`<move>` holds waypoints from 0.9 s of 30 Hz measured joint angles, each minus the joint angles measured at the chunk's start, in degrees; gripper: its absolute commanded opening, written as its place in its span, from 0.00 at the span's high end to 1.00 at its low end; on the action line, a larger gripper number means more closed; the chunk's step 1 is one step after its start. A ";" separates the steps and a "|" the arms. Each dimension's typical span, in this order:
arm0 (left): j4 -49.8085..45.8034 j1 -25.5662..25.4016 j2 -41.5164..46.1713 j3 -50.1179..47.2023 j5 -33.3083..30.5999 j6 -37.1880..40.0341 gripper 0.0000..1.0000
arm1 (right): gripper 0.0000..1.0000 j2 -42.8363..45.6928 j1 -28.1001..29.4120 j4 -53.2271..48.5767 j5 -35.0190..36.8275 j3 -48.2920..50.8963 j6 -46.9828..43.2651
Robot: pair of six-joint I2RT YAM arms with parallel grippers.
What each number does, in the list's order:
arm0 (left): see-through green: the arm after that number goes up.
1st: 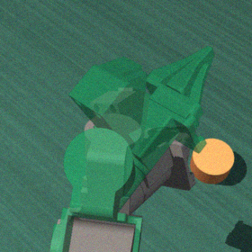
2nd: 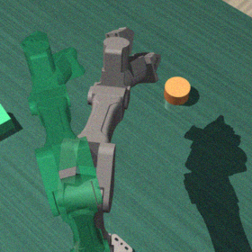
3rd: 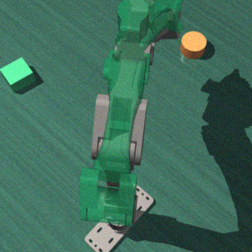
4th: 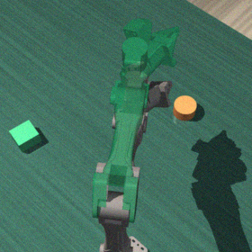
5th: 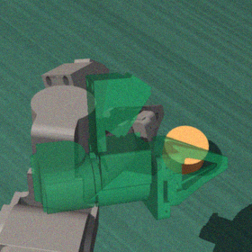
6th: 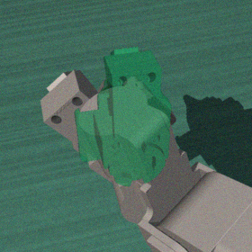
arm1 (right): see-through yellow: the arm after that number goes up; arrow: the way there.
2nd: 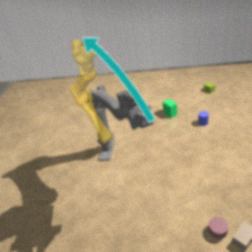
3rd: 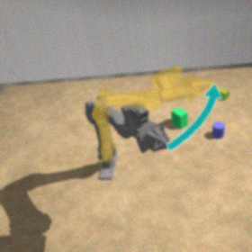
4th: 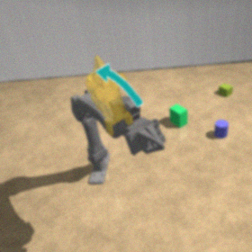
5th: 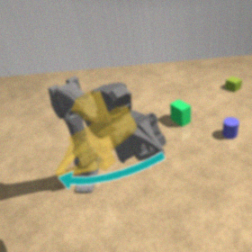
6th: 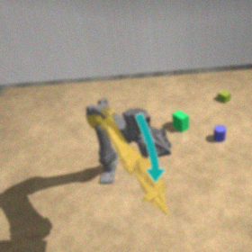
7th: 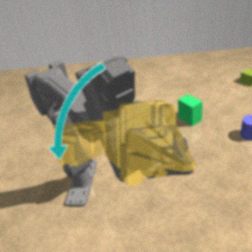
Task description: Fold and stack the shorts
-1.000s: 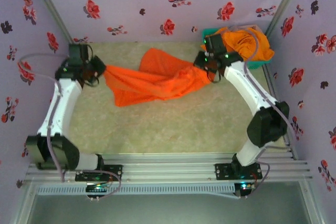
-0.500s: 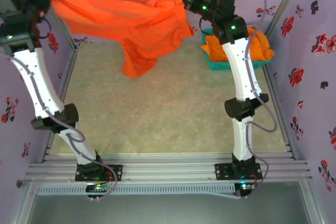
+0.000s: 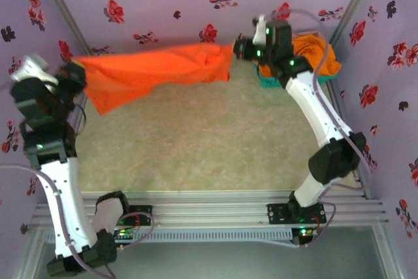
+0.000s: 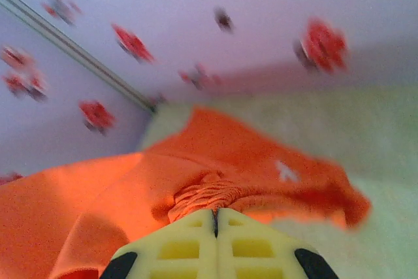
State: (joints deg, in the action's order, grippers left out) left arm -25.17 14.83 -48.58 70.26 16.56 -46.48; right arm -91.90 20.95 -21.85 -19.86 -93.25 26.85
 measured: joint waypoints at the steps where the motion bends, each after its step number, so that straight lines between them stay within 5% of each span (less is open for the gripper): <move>1: -0.72 -0.13 1.99 -5.27 -0.13 0.11 1.00 | 1.00 2.27 0.11 0.50 0.17 5.84 -0.33; 8: -8.04 -0.33 14.29 -28.61 -3.19 -1.84 1.00 | 1.00 16.31 4.52 2.10 3.06 33.75 -0.70; 17: -18.03 -0.33 20.57 -36.52 -5.46 -4.66 0.97 | 1.00 27.41 8.76 -0.98 9.18 53.64 7.02; 21: -22.08 -0.33 22.32 -36.98 -5.95 -4.39 0.67 | 0.85 28.52 10.25 -2.49 9.33 58.60 9.88; 27: -25.03 -0.33 22.97 -27.61 -6.71 -2.80 0.09 | 0.44 29.66 12.22 -8.02 7.56 60.13 9.44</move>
State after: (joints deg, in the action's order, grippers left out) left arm -50.19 14.50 -25.61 42.65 9.85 -49.28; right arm -62.24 33.17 -29.87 -12.29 -33.12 36.29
